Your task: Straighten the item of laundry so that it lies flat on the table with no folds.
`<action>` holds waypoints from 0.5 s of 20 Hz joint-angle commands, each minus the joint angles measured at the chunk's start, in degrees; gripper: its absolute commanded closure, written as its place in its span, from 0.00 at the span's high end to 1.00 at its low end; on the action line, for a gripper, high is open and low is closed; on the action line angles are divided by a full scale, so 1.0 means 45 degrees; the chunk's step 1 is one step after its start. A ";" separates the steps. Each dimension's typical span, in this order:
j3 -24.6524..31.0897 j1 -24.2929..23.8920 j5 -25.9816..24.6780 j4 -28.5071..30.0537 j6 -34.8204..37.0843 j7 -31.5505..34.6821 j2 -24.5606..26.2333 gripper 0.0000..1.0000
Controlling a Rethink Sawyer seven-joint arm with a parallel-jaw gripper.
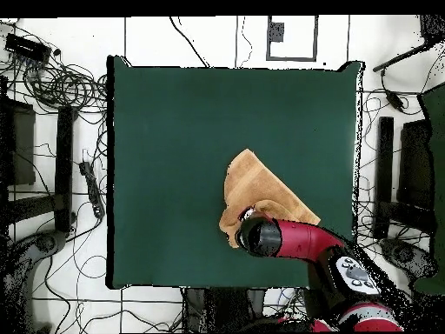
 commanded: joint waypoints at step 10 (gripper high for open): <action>-0.1448 0.0215 0.0735 0.3537 0.0386 0.1335 -0.1890 0.00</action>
